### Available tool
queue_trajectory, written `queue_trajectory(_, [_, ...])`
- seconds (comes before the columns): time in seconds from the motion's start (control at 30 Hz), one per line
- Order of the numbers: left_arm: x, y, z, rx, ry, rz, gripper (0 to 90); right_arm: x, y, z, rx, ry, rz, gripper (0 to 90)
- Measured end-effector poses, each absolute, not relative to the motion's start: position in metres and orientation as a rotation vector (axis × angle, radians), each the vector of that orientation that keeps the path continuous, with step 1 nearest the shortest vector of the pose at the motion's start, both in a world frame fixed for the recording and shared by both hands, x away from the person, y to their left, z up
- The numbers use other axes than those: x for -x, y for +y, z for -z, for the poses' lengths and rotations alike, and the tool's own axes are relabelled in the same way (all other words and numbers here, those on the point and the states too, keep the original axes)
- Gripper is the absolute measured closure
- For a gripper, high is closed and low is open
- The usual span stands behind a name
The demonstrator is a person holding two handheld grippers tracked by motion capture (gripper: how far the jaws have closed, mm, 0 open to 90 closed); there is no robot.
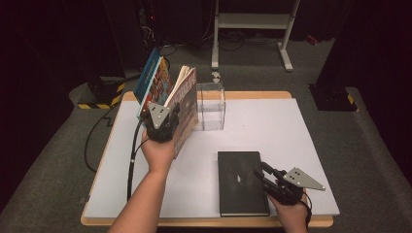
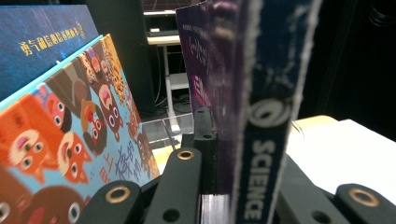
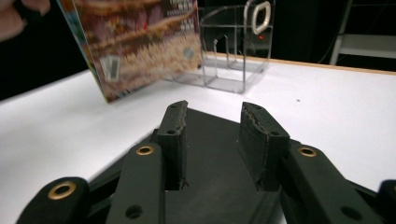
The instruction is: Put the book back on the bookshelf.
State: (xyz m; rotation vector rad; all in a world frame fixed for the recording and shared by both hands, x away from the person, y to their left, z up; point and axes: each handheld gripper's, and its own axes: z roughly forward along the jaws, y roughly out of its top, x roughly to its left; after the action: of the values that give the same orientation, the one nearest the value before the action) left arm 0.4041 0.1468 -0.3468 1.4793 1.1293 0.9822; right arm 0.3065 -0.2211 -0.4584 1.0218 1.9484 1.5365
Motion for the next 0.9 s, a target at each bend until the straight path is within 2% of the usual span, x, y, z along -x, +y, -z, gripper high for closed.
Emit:
queue_trajectory(0.27, [-0.425, 0.142, 0.343, -1.442, 1.147, -0.973, 83.8, -0.319, -0.231, 0.462, -1.057, 1.991, -1.456, 56.3])
queue_trajectory(0.47, [-0.441, 0.137, 0.341, -1.431, 1.169, -0.998, 83.9, -0.318, -0.255, 0.467, -1.093, 1.956, -1.427, 57.1])
queue_trajectory(0.9, [-0.48, 0.126, 0.353, -1.427, 1.204, -1.05, 83.9, -0.315, -0.261, 0.472, -1.1, 1.963, -1.484, 57.9])
